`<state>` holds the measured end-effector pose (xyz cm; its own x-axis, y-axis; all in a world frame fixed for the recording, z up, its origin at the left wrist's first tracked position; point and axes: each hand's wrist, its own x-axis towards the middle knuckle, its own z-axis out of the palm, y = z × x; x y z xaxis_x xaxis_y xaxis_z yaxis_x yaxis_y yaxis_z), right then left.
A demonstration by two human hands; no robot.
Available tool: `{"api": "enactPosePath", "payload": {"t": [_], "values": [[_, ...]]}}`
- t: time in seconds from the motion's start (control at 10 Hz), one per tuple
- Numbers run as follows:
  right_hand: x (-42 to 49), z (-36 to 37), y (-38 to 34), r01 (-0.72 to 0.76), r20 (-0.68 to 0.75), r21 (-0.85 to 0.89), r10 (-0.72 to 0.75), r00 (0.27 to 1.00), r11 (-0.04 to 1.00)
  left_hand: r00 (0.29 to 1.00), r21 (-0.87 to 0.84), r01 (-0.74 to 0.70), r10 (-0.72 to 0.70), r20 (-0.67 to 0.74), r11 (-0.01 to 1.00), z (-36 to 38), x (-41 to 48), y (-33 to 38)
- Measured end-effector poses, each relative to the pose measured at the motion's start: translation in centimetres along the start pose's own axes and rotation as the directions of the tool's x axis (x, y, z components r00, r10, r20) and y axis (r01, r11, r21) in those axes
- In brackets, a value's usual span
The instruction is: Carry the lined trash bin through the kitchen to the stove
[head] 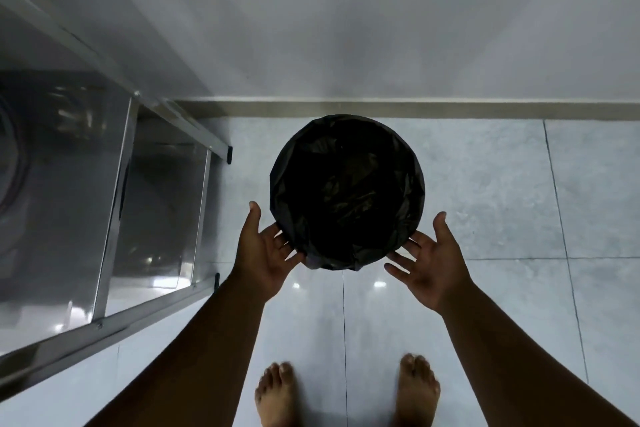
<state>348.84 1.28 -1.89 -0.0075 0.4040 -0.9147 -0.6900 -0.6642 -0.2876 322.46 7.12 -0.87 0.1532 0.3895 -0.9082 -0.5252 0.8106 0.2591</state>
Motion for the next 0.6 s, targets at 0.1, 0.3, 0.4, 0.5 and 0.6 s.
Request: {"api": "enactPosePath", "payload": {"t": [0.1, 0.3, 0.4, 0.5, 0.6], "values": [[1.3, 1.6, -2.7, 0.015, 0.053, 0.007, -0.016, 0.998, 1.0, 0.999, 0.018, -0.029, 0.029, 0.034, 0.999, 1.6, 1.6, 2.4], [3.0, 3.9, -6.1, 0.066, 0.078, 0.018, -0.067, 0.995, 0.998, 0.995, 0.038, -0.084, 0.081, 0.058, 0.996, 4.4, 3.2, 5.6], [3.3, 4.2, -6.0, 0.094, 0.078, 0.047, -0.097, 0.992, 0.994, 0.993, -0.001, -0.109, 0.109, 0.054, 0.994, 5.0, 3.4, 6.1], [2.4, 4.1, -5.3, 0.088, 0.034, 0.053, -0.09, 0.995, 0.995, 0.992, 0.006, -0.126, 0.126, 0.002, 0.992, 5.2, 2.4, 6.3], [0.4, 3.2, -4.2, 0.072, 0.0, 0.036, -0.072, 0.997, 0.997, 0.991, 0.085, -0.114, 0.12, -0.062, 0.99, 3.9, 0.5, 5.1]]}}
